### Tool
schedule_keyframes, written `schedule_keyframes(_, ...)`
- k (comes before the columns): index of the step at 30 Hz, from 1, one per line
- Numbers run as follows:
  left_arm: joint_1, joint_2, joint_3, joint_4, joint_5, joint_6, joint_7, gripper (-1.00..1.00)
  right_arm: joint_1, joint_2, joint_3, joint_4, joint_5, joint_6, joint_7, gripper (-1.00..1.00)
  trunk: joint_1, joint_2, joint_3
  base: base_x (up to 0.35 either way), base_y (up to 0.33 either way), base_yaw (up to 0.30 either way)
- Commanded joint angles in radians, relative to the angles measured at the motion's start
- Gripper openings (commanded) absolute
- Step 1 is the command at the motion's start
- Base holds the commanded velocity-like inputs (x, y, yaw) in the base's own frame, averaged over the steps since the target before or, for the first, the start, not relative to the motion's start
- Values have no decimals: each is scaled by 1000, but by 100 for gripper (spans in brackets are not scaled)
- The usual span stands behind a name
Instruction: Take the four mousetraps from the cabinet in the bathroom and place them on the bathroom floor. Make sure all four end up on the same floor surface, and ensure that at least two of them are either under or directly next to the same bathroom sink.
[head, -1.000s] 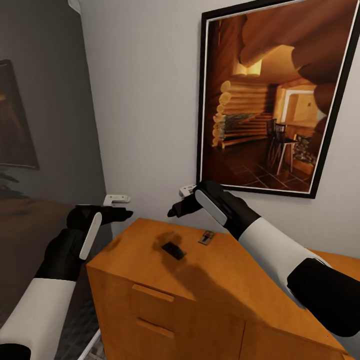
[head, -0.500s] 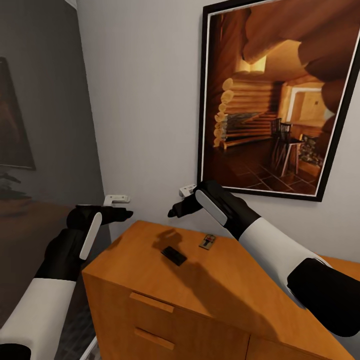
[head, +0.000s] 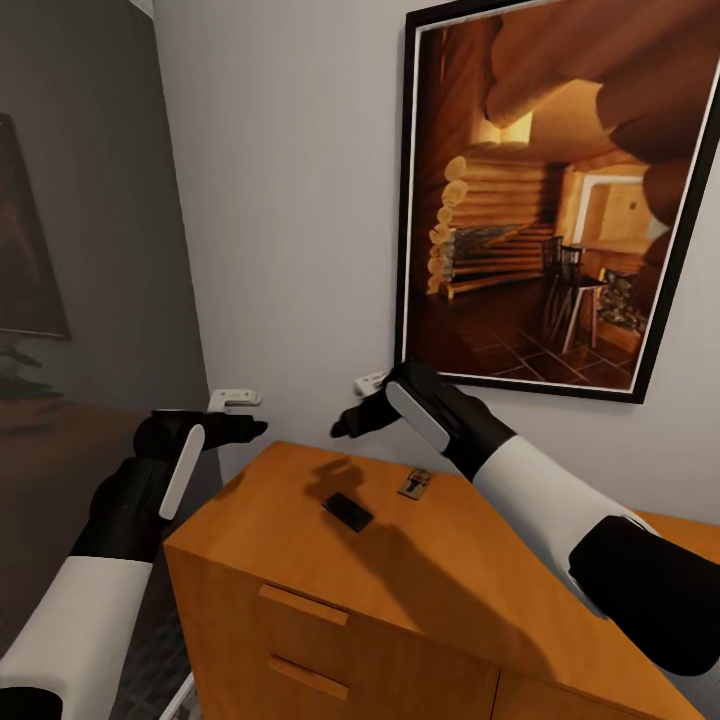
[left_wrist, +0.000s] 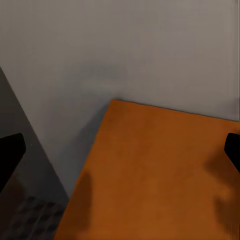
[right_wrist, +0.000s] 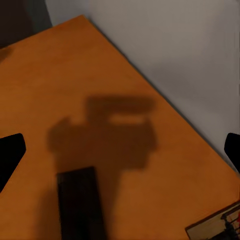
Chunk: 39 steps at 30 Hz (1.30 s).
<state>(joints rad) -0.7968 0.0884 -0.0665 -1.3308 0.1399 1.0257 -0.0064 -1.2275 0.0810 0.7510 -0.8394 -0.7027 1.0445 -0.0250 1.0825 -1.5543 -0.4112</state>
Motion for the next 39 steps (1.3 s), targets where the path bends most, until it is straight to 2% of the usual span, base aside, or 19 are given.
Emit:
schedule_keyframes(1, -1, 0, -1, -1, 2, 4, -1, 100, -1, 2, 2, 1, -2, 3, -3, 100, 0, -1, -1, 0, 0, 0)
schedule_keyframes(16, -1, -1, -2, -1, 4, 5, 0, 100, 3, 9, 2, 35, -21, 3, 14, 100, 0, -1, -1, 0, 0, 0)
schedule_keyframes(29, -1, -1, -2, -1, 4, 5, 0, 100, 66, 6, 2, 40, -21, 3, 22, 100, 0, -1, -1, 0, 0, 0)
schedule_keyframes(39, -1, -1, -1, 0, 4, 5, 0, 100, 80, 1, 5, 37, -20, 3, 23, 100, 0, -1, -1, 0, 0, 0)
